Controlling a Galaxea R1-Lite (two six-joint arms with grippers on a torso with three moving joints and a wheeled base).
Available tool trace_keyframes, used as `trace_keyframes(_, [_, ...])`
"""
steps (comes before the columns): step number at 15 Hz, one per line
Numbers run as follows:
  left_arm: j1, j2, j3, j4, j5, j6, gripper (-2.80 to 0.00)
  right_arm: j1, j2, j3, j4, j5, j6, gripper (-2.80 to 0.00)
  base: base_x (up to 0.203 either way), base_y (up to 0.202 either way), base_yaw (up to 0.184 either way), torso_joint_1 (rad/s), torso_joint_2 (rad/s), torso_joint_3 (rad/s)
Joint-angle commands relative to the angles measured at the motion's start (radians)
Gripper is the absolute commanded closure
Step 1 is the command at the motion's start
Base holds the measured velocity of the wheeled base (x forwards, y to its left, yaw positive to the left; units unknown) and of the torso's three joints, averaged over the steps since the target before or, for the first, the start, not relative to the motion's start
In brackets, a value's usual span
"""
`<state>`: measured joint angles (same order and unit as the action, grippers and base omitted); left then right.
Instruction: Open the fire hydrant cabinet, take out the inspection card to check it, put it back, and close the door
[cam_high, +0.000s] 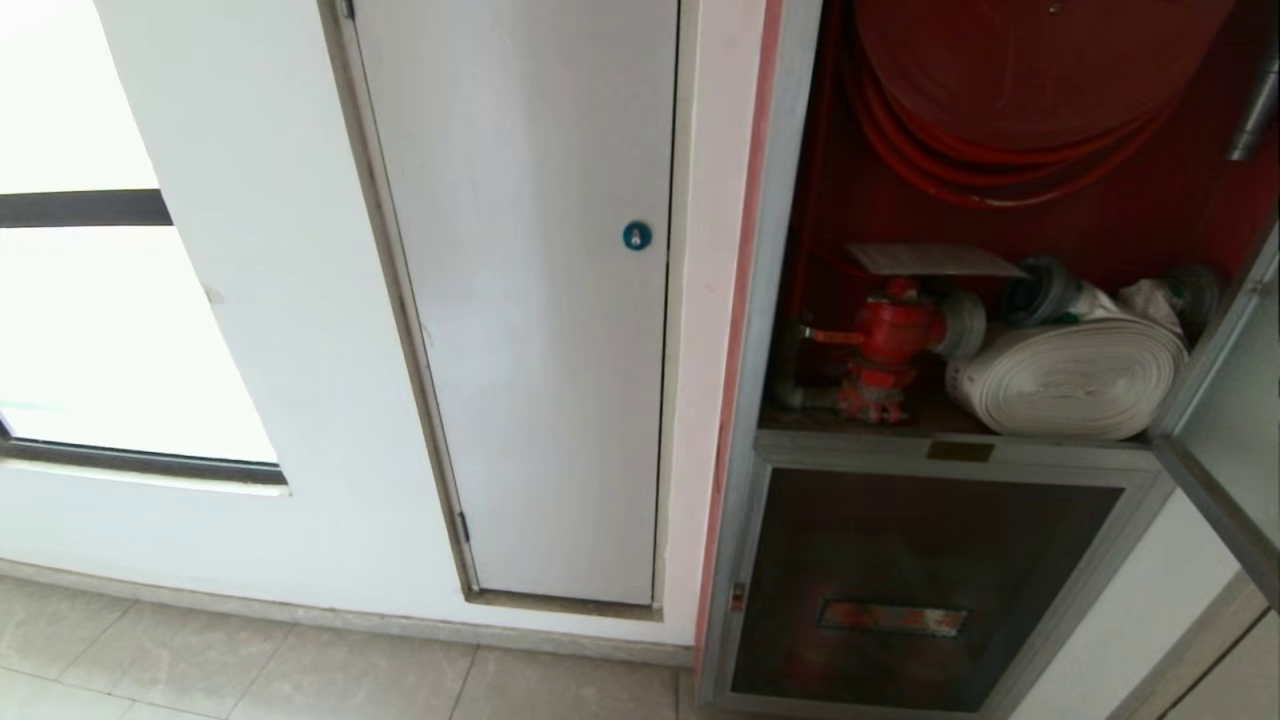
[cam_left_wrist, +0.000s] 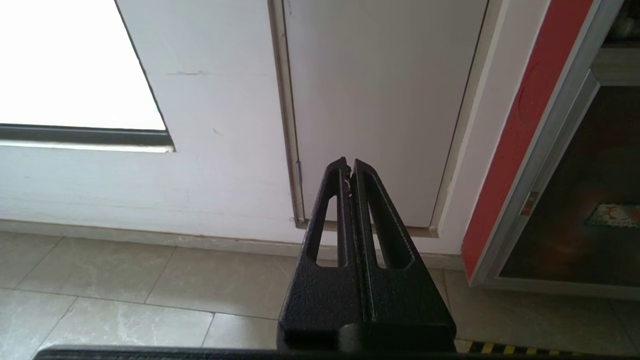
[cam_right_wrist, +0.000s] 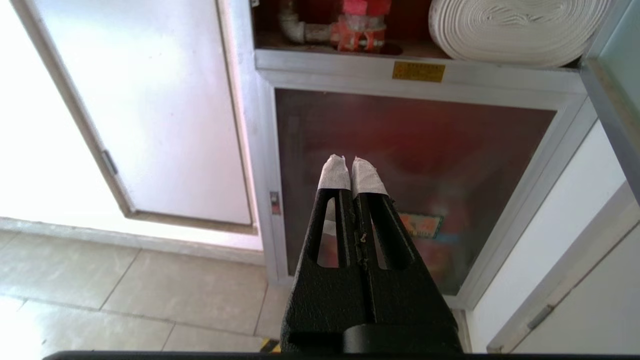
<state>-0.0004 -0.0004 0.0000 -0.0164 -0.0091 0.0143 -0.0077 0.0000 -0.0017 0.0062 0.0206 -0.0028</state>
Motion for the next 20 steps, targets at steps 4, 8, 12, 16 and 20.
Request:
trace_keyframes(4, [-0.001, -0.001, 0.006, 0.000, 0.000, 0.000, 0.00, 0.000, -0.002, 0.000, 0.000, 0.001, 0.000, 0.00, -0.197, 0.000, 0.001, 0.004, 0.00, 0.004])
trace_keyframes(8, [-0.001, -0.001, 0.006, 0.000, 0.000, -0.002, 0.00, 0.000, -0.002, 0.000, 0.000, 0.001, 0.000, 0.00, -0.119, 0.000, 0.002, -0.001, 0.00, 0.004])
trace_keyframes(12, [0.000, -0.001, 0.006, 0.000, 0.000, -0.002, 0.00, 0.000, -0.002, 0.000, 0.000, 0.001, 0.000, 0.00, 0.000, 0.000, 0.000, 0.000, 0.00, 0.000])
trace_keyframes(16, [0.000, -0.001, 0.006, 0.000, 0.000, -0.002, 0.00, 0.000, -0.002, 0.000, 0.000, 0.001, 0.000, 0.00, 0.000, 0.000, 0.000, 0.000, 0.00, 0.000])
trace_keyframes(20, [-0.001, -0.001, 0.006, 0.000, 0.000, -0.002, 0.00, 0.000, -0.002, 0.000, 0.000, 0.001, 0.000, 0.00, 0.000, 0.000, 0.000, 0.000, 0.00, 0.000])
